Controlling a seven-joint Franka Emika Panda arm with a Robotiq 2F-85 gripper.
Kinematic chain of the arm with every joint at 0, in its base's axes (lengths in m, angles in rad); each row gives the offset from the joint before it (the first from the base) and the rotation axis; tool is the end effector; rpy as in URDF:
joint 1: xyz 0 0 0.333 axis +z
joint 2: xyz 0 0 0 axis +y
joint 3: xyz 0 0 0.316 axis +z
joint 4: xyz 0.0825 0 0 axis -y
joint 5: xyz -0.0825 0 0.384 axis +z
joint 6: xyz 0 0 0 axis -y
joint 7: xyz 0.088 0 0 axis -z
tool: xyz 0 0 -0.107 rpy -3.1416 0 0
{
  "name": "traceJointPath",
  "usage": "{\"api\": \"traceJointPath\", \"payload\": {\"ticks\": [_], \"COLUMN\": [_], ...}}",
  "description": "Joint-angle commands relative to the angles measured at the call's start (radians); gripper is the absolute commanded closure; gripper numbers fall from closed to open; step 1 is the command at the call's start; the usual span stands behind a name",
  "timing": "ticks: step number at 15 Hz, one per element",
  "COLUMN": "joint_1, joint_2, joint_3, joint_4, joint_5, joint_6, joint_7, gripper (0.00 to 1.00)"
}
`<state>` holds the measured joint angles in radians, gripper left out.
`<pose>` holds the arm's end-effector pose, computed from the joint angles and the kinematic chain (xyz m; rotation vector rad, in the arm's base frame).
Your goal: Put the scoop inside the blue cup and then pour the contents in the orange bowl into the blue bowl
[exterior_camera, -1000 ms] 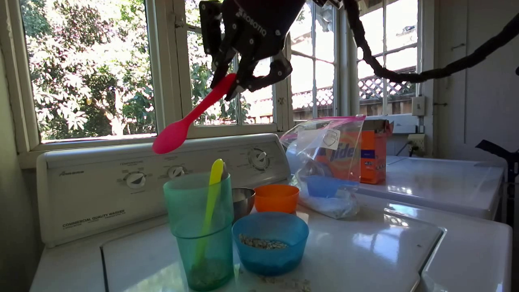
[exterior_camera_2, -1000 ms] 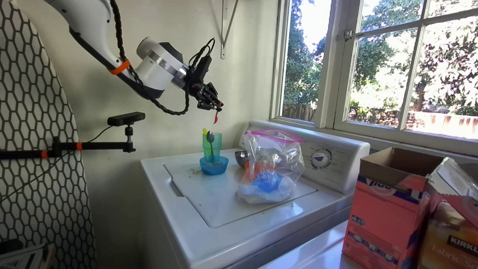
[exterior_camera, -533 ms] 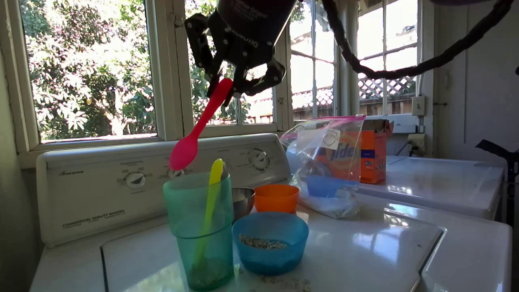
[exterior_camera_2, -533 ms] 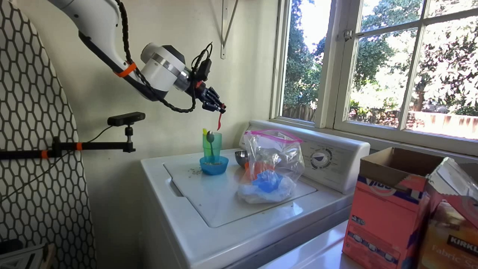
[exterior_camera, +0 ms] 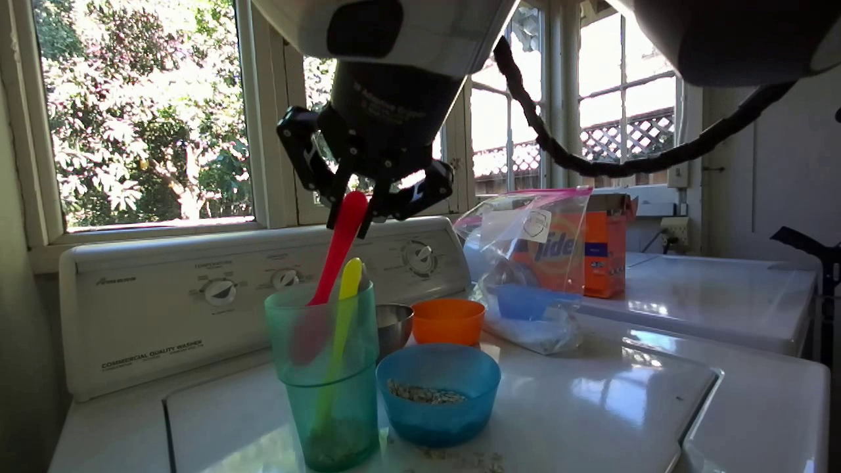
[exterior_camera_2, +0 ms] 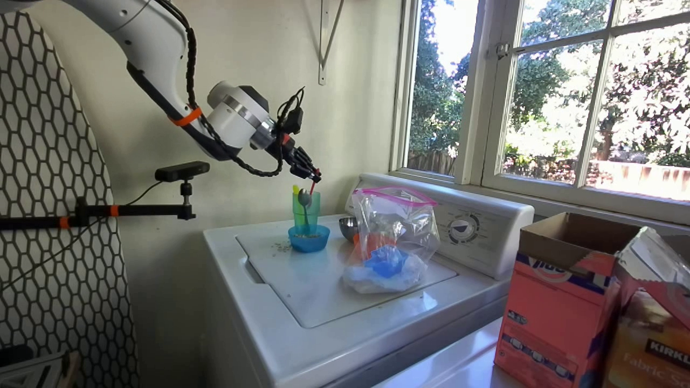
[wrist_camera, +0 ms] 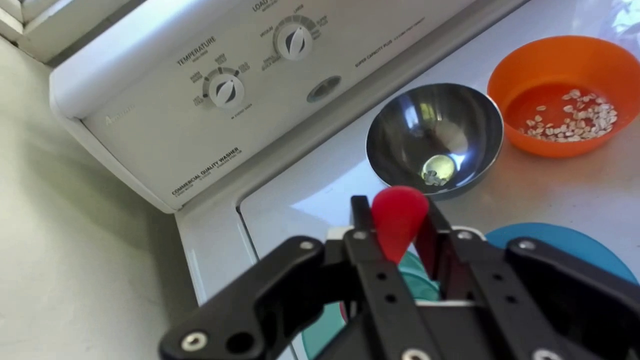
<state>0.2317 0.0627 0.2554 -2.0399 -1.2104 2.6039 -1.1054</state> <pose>0.5191 0.2944 0.4580 0.6805 2.1107 0.1912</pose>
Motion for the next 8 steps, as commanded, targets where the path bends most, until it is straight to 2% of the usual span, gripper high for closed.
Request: {"api": "traceJointPath", "payload": {"ticks": [1,3,4,5,8], "joint_1": [0.018,0.02,0.019,0.013,-0.006], "joint_2": [0.044,0.057,0.057,0.052,0.008], "joint_3": [0.012,0.016,0.016,0.016,0.011], "joint_4": [0.011,0.013,0.015,0.015,0.017], "joint_5": [0.033,0.06,0.078,0.115,0.266], "joint_6": [-0.049,-0.064,-0.062,-0.051,-0.023], "joint_7": [-0.094,-0.135,-0.148,-0.168,-0.228], "gripper": [0.94,0.94,0.49,0.49,0.29]}}
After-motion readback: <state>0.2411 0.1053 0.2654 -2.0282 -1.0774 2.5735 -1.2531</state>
